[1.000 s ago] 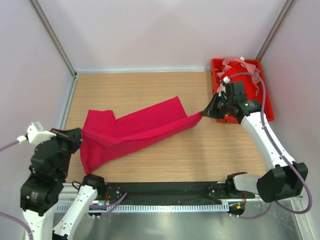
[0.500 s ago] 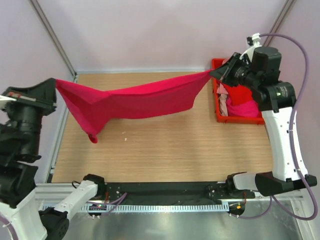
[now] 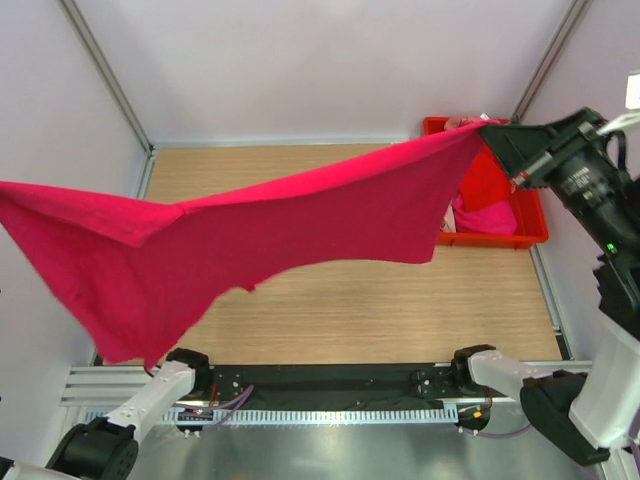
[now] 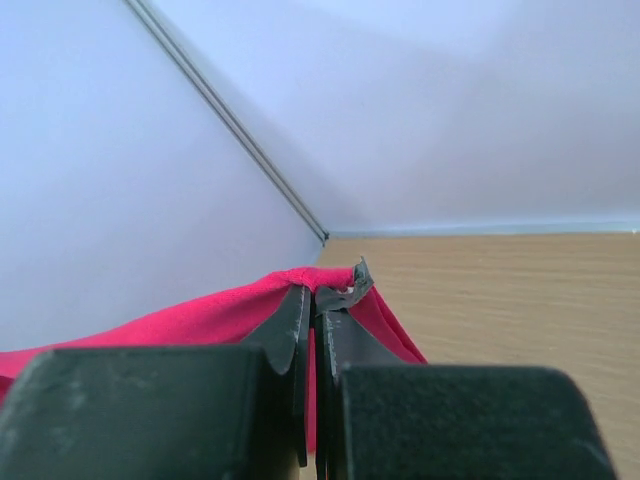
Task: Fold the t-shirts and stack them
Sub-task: Flatten the tshirt out
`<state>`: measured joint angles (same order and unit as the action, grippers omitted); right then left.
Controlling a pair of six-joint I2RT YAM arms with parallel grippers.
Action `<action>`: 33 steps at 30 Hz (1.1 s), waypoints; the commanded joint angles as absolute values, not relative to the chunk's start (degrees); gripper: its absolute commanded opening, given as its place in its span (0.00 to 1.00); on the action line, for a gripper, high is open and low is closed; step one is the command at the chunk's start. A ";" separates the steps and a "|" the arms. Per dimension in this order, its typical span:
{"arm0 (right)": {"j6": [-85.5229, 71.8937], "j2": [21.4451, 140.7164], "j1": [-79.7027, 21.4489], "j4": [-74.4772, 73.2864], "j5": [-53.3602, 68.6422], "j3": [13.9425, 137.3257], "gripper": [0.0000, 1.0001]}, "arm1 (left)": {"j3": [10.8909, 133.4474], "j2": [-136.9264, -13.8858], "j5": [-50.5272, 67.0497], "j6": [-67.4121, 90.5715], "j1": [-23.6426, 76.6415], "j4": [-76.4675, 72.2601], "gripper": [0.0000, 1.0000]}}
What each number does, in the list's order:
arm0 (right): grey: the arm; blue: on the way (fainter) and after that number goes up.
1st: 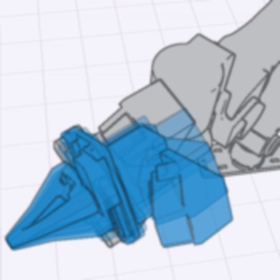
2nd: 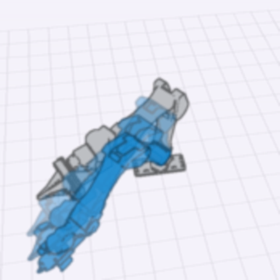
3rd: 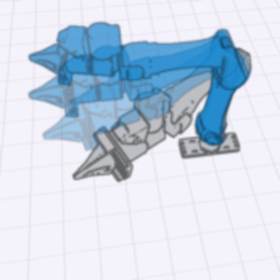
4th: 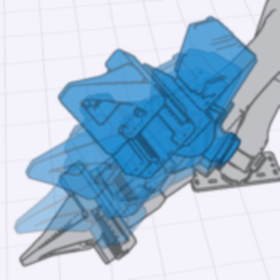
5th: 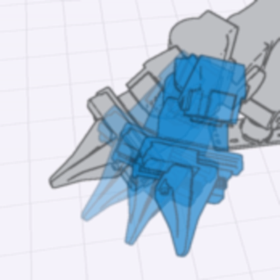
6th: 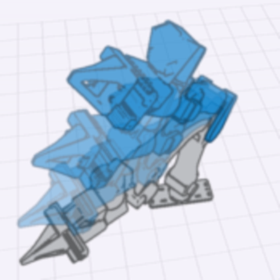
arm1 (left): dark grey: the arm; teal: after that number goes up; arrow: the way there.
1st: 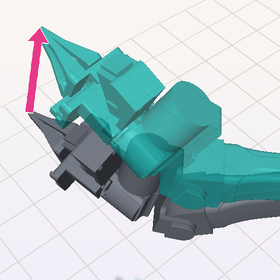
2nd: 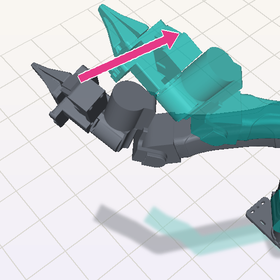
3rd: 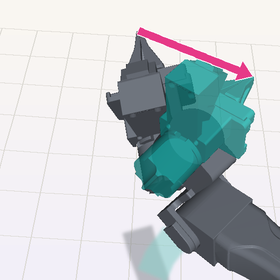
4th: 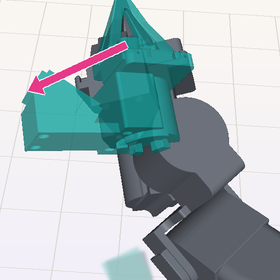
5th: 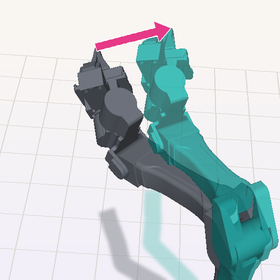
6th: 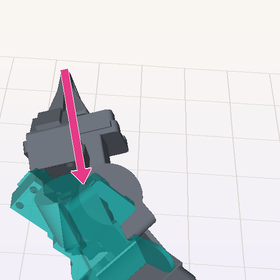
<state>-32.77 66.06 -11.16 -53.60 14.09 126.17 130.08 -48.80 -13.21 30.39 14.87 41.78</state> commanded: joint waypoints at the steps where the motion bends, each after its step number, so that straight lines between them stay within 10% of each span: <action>1: -33.48 64.25 -11.25 -47.39 10.47 123.77 0.01 | 127.37 -49.13 -13.79 26.72 14.59 38.16 0.00; 17: -28.66 90.31 -10.99 -22.26 -2.00 94.84 0.01 | 92.03 -74.14 -17.41 19.51 11.09 18.29 0.00; 33: -26.20 133.67 -7.12 -22.67 1.67 122.77 0.01 | 110.55 -117.06 -11.25 22.85 5.36 17.75 0.00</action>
<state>-27.57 132.77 -7.84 -23.18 0.64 116.22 104.05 -116.01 -11.88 22.17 5.87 20.23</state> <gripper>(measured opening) 0.043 0.007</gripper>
